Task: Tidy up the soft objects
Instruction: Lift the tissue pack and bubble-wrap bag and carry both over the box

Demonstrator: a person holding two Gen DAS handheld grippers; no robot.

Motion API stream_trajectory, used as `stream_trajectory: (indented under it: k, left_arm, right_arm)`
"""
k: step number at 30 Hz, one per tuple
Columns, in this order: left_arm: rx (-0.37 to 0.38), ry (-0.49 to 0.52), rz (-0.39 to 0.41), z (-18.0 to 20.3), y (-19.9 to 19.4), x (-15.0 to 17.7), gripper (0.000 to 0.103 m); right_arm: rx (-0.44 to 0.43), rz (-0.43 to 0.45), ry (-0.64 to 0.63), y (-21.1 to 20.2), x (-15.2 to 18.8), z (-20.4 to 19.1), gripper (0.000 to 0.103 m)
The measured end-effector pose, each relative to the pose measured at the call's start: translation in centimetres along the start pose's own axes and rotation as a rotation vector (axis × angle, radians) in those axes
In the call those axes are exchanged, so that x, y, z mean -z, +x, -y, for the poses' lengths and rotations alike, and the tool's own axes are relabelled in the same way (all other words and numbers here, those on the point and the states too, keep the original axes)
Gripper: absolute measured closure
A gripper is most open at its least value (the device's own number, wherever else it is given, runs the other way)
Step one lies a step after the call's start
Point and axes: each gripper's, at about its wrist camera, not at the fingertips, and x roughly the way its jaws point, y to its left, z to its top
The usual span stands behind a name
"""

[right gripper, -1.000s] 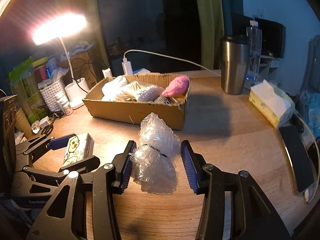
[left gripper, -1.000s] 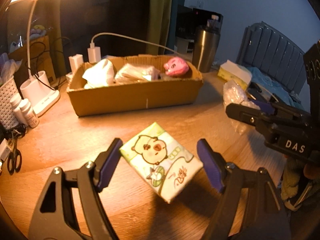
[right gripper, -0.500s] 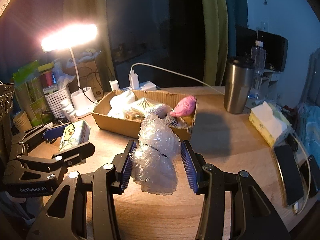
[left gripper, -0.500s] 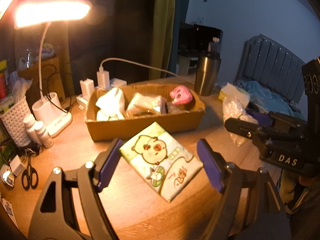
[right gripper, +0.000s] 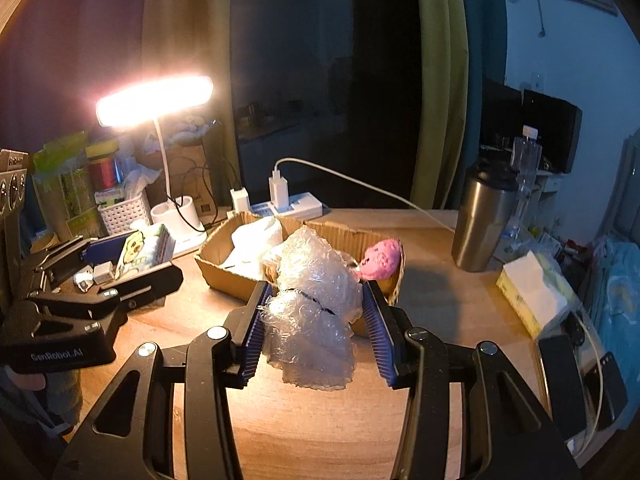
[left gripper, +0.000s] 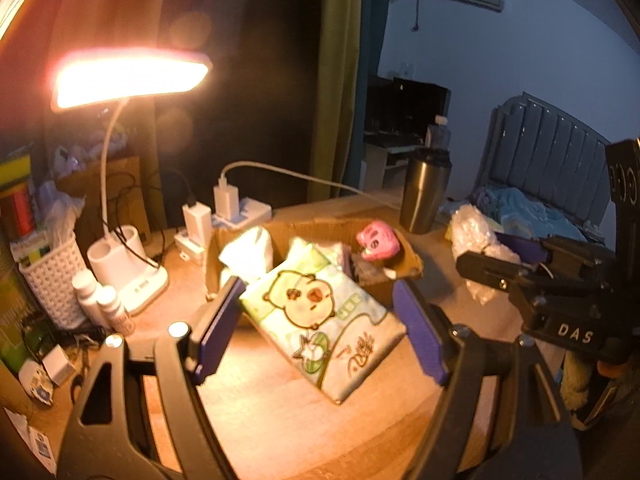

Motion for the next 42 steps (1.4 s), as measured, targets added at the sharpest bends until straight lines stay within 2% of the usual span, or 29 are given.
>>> stream_trajectory:
  k: [5, 17, 25, 36, 42]
  left_arm:
    - [-0.002, 0.001, 0.051, -0.5, -0.9, -1.1, 0.026]
    - [-0.002, -0.004, 0.097, -1.3, -1.3, -3.4, 0.026]
    - [-0.025, 0.017, 0.161, -1.6, -1.8, -4.9, 0.026]
    - [-0.038, 0.024, 0.167, -2.1, 0.6, -5.5, 0.026]
    - [-0.047, 0.010, 0.143, -3.2, 2.7, -5.0, 0.026]
  right_arm:
    - [-0.001, 0.024, -0.010, -0.3, -1.2, -0.3, 0.054]
    - [-0.002, 0.087, -0.015, -0.8, -3.3, -0.5, 0.054]
    - [-0.005, 0.110, -0.018, -0.4, -4.2, -0.5, 0.054]
    - [0.000, 0.117, -0.010, 1.4, -5.0, 0.5, 0.054]
    - [0.001, 0.099, -0.003, 2.9, -5.0, 1.0, 0.054]
